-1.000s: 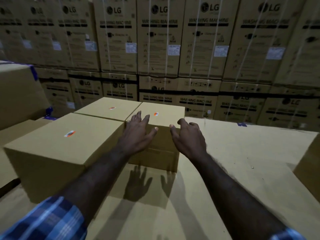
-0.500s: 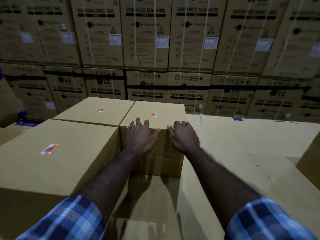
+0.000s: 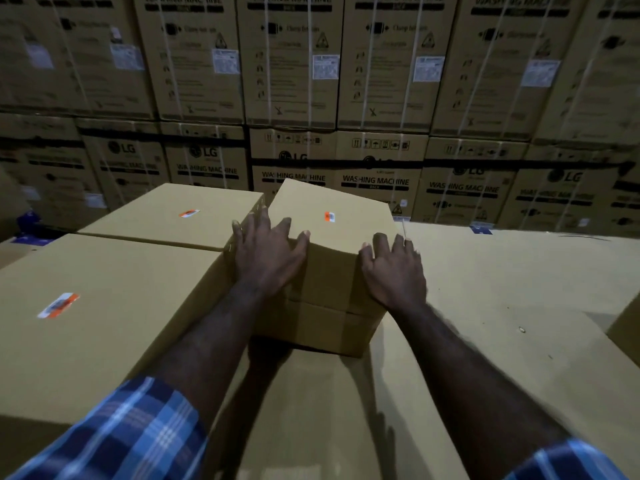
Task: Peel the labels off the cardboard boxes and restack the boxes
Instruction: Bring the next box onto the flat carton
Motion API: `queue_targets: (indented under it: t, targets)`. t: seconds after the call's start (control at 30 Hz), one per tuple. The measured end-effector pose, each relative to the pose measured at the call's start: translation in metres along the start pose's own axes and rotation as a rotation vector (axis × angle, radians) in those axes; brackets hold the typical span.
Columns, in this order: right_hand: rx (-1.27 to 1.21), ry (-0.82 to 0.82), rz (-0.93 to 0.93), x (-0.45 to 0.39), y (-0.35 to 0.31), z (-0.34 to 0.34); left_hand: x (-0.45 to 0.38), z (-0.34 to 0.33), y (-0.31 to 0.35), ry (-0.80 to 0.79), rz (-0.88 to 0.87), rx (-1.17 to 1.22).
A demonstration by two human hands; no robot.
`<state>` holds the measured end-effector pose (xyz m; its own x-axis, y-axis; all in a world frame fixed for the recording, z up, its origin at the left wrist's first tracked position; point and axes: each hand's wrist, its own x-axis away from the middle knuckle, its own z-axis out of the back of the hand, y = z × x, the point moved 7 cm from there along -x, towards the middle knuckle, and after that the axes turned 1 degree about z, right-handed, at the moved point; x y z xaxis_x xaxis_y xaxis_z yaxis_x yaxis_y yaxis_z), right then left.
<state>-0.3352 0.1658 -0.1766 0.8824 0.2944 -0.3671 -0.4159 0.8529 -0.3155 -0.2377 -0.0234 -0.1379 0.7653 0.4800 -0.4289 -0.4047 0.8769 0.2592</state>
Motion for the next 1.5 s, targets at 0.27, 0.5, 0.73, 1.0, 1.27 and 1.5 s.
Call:
queue_targets:
  t: [0.27, 0.5, 0.73, 1.0, 1.27, 1.5]
  targets:
    - [-0.312, -0.092, -0.151, -0.001, 0.036, 0.001, -0.002, -0.001, 0.015, -0.046, 0.153, 0.477]
    - [-0.403, 0.007, -0.184, 0.014, 0.049, 0.04, 0.012, 0.018, 0.038, -0.046, 0.079, 0.53]
    - [-0.289, 0.153, -0.13, 0.029, 0.063, 0.135, 0.039, 0.065, 0.084, 0.018, 0.043, 0.627]
    - [-0.119, 0.315, -0.099, 0.074, 0.103, 0.223, 0.081, 0.109, 0.157, 0.099, -0.05, 0.648]
    - [-0.072, 0.331, -0.096, 0.145, 0.192, 0.278, 0.167, 0.112, 0.243, 0.073, -0.099, 0.593]
    - [-0.061, 0.274, -0.089, 0.226, 0.293, 0.311, 0.271, 0.093, 0.332, 0.022, -0.073, 0.582]
